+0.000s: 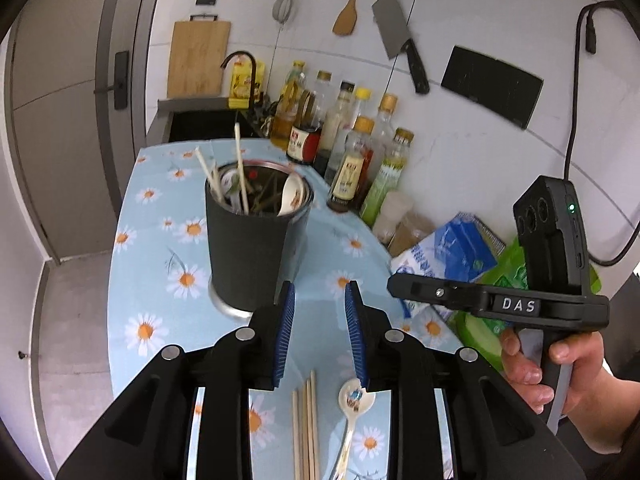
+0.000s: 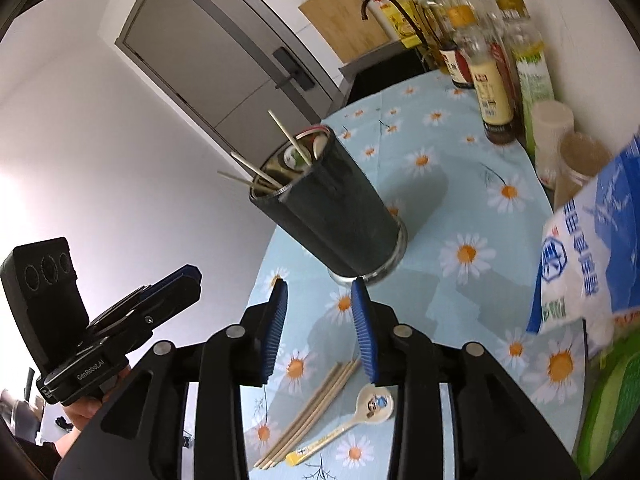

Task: Organize utensils
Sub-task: 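Move both tools back toward the blue-printed cream spoon on the table, then grasp the blue-printed spoon's handle with the left tool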

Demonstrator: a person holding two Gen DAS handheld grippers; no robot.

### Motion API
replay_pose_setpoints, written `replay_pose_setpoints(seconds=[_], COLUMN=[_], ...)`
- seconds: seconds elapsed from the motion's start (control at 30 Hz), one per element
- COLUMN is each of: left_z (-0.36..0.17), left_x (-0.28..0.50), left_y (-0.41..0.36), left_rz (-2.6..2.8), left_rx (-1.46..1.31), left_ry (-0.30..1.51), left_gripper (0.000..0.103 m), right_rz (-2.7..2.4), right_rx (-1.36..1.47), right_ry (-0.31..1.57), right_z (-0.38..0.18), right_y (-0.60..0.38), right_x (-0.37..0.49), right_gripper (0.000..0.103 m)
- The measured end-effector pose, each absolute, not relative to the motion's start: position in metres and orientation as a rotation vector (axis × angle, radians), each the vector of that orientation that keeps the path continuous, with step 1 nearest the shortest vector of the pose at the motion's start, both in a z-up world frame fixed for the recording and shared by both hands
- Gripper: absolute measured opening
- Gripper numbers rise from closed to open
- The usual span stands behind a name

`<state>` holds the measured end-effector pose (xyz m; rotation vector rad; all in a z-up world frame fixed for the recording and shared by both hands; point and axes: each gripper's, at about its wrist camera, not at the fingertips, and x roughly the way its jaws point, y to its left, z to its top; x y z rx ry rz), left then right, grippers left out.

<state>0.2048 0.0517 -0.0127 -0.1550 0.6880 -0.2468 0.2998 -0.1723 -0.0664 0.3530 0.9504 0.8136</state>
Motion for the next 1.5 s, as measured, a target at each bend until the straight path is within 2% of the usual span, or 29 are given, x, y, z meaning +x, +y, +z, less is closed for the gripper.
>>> replay_pose_setpoints(seconds=[0.23,0.87,1.07,1.33,1.43,1.5], left_z=[-0.035,-0.108,-0.130,-0.149,-0.154,-0.154], left_x=[0.198,0.184,0.184,0.188,0.191,0.191], left_y=[0.049,0.021,0.009,0.001,0.003,0.003], left_rz=[-0.266,-0.415,-0.422,-0.417,-0.405,-0.404], left_rx=[-0.160,-0.141,-0.105,-0.092,-0.094,-0.090], left_ry=[0.780,1.070,1.144,1.210,1.224,1.222], left_gripper=[0.025,0.025,0.025,0.025,0.021,0.014], right_rz=[0.795,0.707,0.714,0.716,0.724,0.725], right_rx=[0.374,0.473,0.468,0.474,0.464,0.458], right_ry=[1.000,1.248,1.284,1.323,1.322,1.319], right_z=[-0.085,-0.170,-0.181,-0.195,-0.194,-0.195], right_y=[-0.179,-0.194,-0.187,-0.183,-0.182,-0.181], right_x=[0.291,0.275,0.274,0.279,0.279,0.281], right_gripper=[0.039,0.039,0.027,0.019,0.014,0.010])
